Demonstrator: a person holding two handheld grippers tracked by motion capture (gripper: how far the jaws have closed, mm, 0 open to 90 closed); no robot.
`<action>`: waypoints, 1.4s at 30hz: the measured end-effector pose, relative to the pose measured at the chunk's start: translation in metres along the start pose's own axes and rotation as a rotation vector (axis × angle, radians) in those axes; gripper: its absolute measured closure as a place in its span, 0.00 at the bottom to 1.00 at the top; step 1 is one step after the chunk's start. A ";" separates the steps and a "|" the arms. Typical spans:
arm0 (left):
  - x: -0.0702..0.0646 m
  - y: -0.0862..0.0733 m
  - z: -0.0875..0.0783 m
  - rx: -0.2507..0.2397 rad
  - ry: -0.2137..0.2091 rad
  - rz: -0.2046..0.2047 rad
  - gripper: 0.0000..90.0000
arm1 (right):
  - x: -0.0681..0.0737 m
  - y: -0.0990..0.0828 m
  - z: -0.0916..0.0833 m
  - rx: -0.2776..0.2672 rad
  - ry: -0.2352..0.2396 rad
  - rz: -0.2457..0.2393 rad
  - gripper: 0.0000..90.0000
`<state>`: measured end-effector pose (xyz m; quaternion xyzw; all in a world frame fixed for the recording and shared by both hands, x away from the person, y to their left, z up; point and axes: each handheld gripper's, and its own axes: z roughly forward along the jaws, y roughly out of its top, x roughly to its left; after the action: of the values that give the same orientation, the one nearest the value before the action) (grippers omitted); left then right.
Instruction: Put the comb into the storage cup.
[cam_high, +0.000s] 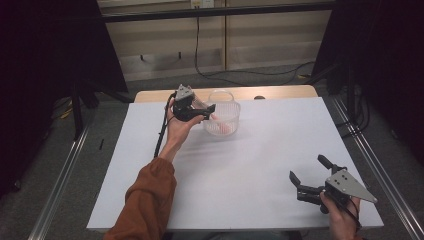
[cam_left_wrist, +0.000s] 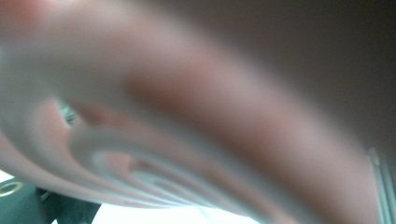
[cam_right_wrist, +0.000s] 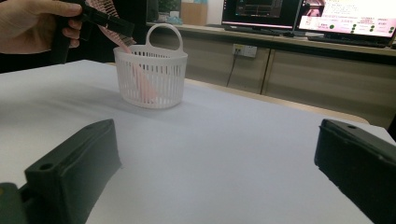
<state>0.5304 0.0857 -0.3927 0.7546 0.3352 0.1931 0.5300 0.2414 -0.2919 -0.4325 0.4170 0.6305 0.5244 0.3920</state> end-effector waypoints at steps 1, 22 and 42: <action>0.000 0.000 -0.001 0.002 -0.001 0.000 0.05 | 0.000 0.000 0.000 0.000 0.000 0.000 0.00; 0.007 -0.006 -0.008 0.065 -0.003 0.001 0.12 | 0.001 0.000 0.000 0.001 0.000 -0.002 0.00; -0.002 -0.005 -0.005 0.056 -0.037 0.047 0.14 | 0.001 0.000 0.000 -0.003 0.001 -0.003 0.00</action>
<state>0.5239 0.0885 -0.3953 0.7803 0.3125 0.1821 0.5101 0.2412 -0.2913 -0.4325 0.4153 0.6306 0.5247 0.3932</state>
